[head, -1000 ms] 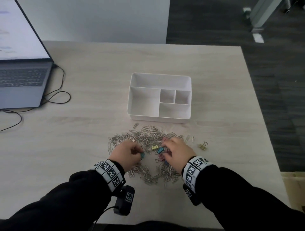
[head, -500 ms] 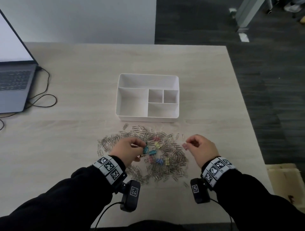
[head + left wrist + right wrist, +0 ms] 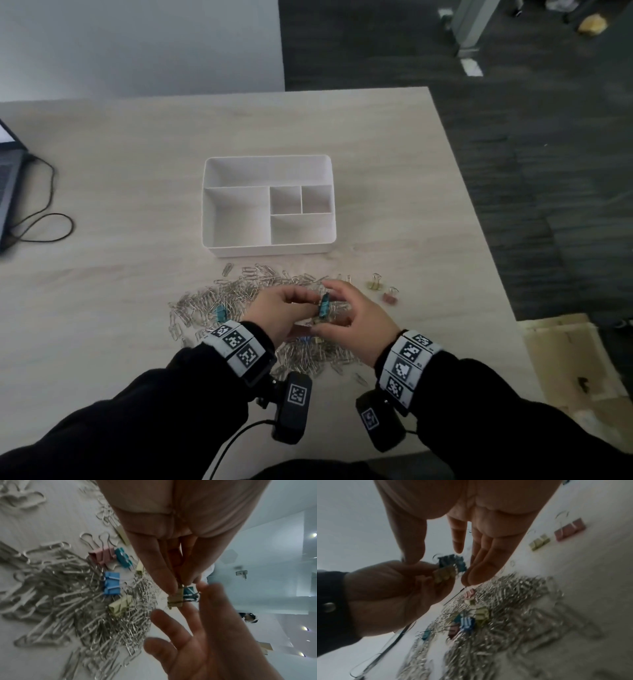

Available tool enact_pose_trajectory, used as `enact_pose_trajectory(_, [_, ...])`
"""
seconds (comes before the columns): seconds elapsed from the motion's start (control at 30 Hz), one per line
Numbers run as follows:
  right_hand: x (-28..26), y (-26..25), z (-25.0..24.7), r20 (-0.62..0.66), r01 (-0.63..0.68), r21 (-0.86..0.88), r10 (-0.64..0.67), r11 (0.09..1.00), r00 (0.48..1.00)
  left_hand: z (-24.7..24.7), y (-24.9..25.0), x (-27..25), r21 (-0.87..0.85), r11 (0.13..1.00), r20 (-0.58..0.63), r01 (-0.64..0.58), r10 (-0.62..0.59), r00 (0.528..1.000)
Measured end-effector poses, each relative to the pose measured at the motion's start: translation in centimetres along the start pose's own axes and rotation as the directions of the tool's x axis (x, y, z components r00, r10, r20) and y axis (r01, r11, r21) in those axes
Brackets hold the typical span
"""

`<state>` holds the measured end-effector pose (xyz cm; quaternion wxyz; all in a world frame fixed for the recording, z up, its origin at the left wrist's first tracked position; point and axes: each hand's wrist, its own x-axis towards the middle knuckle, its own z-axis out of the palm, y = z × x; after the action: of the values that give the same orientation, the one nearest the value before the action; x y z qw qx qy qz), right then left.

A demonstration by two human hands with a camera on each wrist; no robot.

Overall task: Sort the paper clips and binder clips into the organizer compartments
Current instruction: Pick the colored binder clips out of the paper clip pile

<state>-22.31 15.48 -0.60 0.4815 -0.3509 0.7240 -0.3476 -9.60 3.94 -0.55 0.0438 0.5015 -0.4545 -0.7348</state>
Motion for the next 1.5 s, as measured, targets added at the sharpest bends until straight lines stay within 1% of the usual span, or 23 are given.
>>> enact_pose_trajectory(0.1, [0.3, 0.7, 0.5, -0.078, 0.001, 0.057, 0.004, 0.998, 0.997, 1.0, -0.2, 0.2, 0.012, 1.0, 0.008, -0.019, 0.019, 1.0])
enact_pose_trajectory(0.27, [-0.1, 1.7, -1.4, -0.122, -0.075, -0.003, 0.074, 0.997, 0.99, 0.6, -0.5, 0.0, 0.039, 0.998, 0.018, -0.041, 0.04, 0.999])
enact_pose_trajectory(0.3, [-0.1, 2.0, -2.1, -0.143, -0.1, -0.037, 0.094, 0.994, 0.985, 0.1, -0.5, 0.0, 0.076, 0.996, -0.005, -0.049, 0.05, 0.999])
enact_pose_trajectory(0.37, [0.2, 3.2, -3.5, -0.196, -0.141, -0.122, 0.115, 0.982, 0.974, -1.2, -0.5, 0.0, 0.221, 0.972, -0.069, -0.074, 0.092, 0.993])
enact_pose_trajectory(0.4, [0.5, 3.8, -4.2, -0.218, -0.152, -0.159, 0.115, 0.976, 0.969, -1.9, -0.6, 0.1, 0.315, 0.945, -0.095, -0.091, 0.127, 0.987])
enact_pose_trajectory(0.47, [1.0, 4.9, -5.2, -0.228, -0.154, -0.236, 0.1, 0.959, 0.969, -3.2, -0.8, 0.2, 0.494, 0.861, -0.128, -0.121, 0.21, 0.969])
enact_pose_trajectory(0.53, [1.4, 5.4, -6.0, -0.197, -0.131, -0.341, 0.066, 0.931, 0.978, -4.1, -1.1, 0.2, 0.601, 0.787, -0.13, -0.139, 0.267, 0.955])
enact_pose_trajectory(0.63, [2.1, 5.8, -6.5, -0.167, -0.081, -0.483, 0.0, 0.872, 0.986, -4.9, -1.8, 0.3, 0.712, 0.677, -0.072, -0.186, 0.334, 0.94])
enact_pose_trajectory(0.7, [2.3, 6.1, -6.5, -0.169, -0.081, -0.507, -0.007, 0.858, 0.986, -5.1, -2.2, 0.5, 0.766, 0.606, -0.007, -0.216, 0.343, 0.939])
enact_pose_trajectory(0.8, [2.5, 6.3, -6.3, -0.181, -0.083, -0.511, -0.012, 0.856, 0.983, -4.9, -2.4, 0.7, 0.788, 0.573, 0.051, -0.225, 0.303, 0.951])
enact_pose_trajectory(0.9, [2.4, 6.5, -6.4, -0.199, -0.085, -0.509, -0.021, 0.857, 0.98, -4.7, -2.5, 0.9, 0.831, 0.504, 0.099, -0.237, 0.284, 0.954])
enact_pose_trajectory(1.0, [2.2, 6.6, -6.6, -0.234, -0.11, -0.489, -0.009, 0.866, 0.972, -4.8, -2.5, 1.1, 0.852, 0.459, 0.124, -0.252, 0.29, 0.949])
enact_pose_trajectory(1.1, [1.9, 6.4, -7.0, -0.277, -0.137, -0.467, 0.003, 0.874, 0.961, -5.1, -2.5, 1.2, 0.863, 0.433, 0.131, -0.261, 0.308, 0.942])
enact_pose_trajectory(1.3, [1.5, 6.0, -7.3, -0.348, -0.278, -0.522, 0.096, 0.806, 0.932, -5.4, -2.1, 1.0, 0.873, 0.407, 0.145, -0.27, 0.312, 0.939])
enact_pose_trajectory(1.43, [1.5, 5.6, -7.4, -0.378, -0.338, -0.536, 0.138, 0.774, 0.915, -5.3, -2.0, 0.7, 0.879, 0.333, 0.255, -0.341, 0.275, 0.927])
enact_pose_trajectory(1.5, [1.5, 5.4, -7.3, -0.404, -0.329, -0.523, 0.112, 0.786, 0.908, -5.2, -2.1, 0.8, 0.886, 0.297, 0.285, -0.356, 0.258, 0.923])
